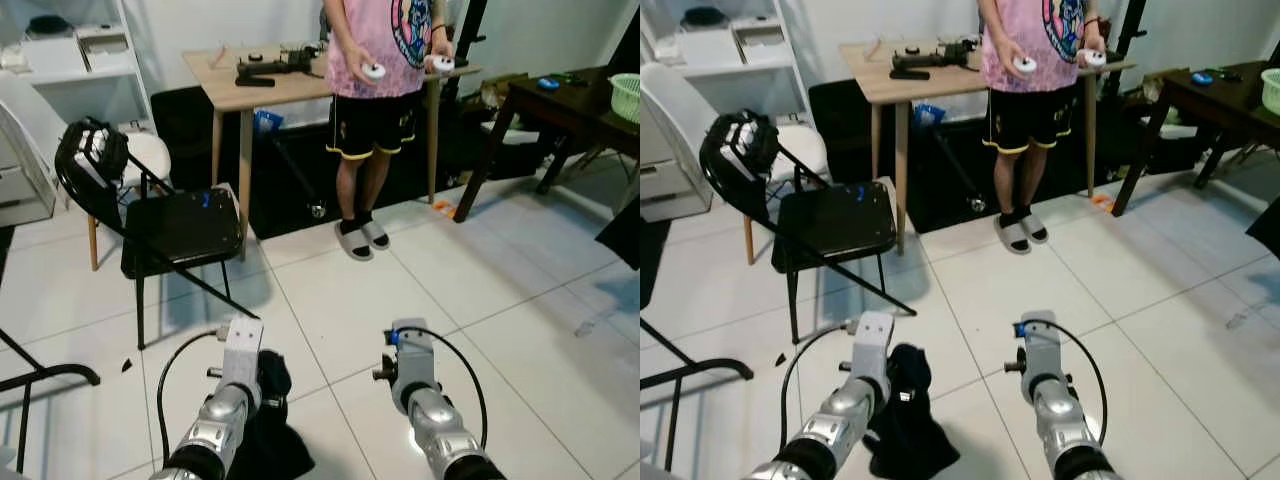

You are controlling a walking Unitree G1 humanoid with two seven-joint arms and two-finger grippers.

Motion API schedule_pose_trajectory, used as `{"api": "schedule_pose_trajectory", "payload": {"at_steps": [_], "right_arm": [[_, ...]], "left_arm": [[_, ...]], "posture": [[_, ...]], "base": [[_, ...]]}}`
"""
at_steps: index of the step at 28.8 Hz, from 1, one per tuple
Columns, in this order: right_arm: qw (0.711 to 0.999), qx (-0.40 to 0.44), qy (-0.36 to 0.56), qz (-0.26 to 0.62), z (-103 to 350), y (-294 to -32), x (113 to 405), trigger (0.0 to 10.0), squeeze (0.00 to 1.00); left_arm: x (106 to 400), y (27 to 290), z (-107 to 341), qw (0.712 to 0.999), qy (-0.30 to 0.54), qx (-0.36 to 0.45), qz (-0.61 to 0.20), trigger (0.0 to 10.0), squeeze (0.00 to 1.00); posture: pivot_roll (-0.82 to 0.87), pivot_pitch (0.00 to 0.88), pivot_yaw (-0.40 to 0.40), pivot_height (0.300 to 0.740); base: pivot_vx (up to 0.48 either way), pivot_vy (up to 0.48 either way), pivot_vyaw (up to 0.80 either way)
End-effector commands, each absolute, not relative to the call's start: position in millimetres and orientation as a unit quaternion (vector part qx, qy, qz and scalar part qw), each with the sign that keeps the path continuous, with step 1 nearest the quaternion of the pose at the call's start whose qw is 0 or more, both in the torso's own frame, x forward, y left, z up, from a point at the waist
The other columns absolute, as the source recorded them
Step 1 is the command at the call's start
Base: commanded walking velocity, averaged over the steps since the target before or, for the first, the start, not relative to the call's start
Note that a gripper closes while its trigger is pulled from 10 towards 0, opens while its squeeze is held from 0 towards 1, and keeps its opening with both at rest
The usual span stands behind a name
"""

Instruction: Hang hanger

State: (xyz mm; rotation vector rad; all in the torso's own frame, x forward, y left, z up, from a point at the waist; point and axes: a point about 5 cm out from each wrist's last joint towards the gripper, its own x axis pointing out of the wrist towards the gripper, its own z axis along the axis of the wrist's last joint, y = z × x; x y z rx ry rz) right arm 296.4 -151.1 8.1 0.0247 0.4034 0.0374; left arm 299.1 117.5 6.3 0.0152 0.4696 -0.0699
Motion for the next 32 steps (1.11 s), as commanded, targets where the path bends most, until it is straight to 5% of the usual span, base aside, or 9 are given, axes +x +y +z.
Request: {"api": "schedule_pose_trajectory", "payload": {"at_steps": [1, 7, 14, 23, 32], "right_arm": [[0.982, 0.018, 0.187, 0.024, 10, -148, 296, 10.0, 0.00], [0.992, 0.051, 0.111, 0.029, 42, -152, 312, 10.0, 0.00], [0.996, 0.025, 0.073, -0.032, 51, -170, 313, 10.0, 0.00], [0.994, 0.047, 0.098, 0.024, 43, -147, 307, 10.0, 0.00], [0.993, 0.037, 0.105, 0.027, 42, -141, 310, 10.0, 0.00]], "left_arm": [[302, 123, 12, 0.977, 0.208, 0.027, -0.033, 10.0, 0.00], [308, 119, 39, 0.986, 0.129, 0.050, -0.097, 10.0, 0.00], [319, 125, 62, 0.992, 0.096, 0.043, -0.069, 10.0, 0.00], [324, 153, 70, 0.992, 0.121, 0.034, -0.018, 10.0, 0.00], [322, 155, 67, 0.992, 0.129, 0.010, -0.001, 10.0, 0.00]], "posture": [[-0.05, 0.028, 0.017, 0.740], [-0.06, 0.015, 0.017, 0.740], [-0.06, 0.000, 0.029, 0.740], [-0.01, 0.000, 0.033, 0.740], [-0.03, 0.000, 0.056, 0.740]], "base": [[0.000, 0.000, 0.00], [0.000, 0.000, 0.00], [0.000, 0.000, 0.00], [0.000, 0.000, 0.00], [0.000, 0.000, 0.00]]}}
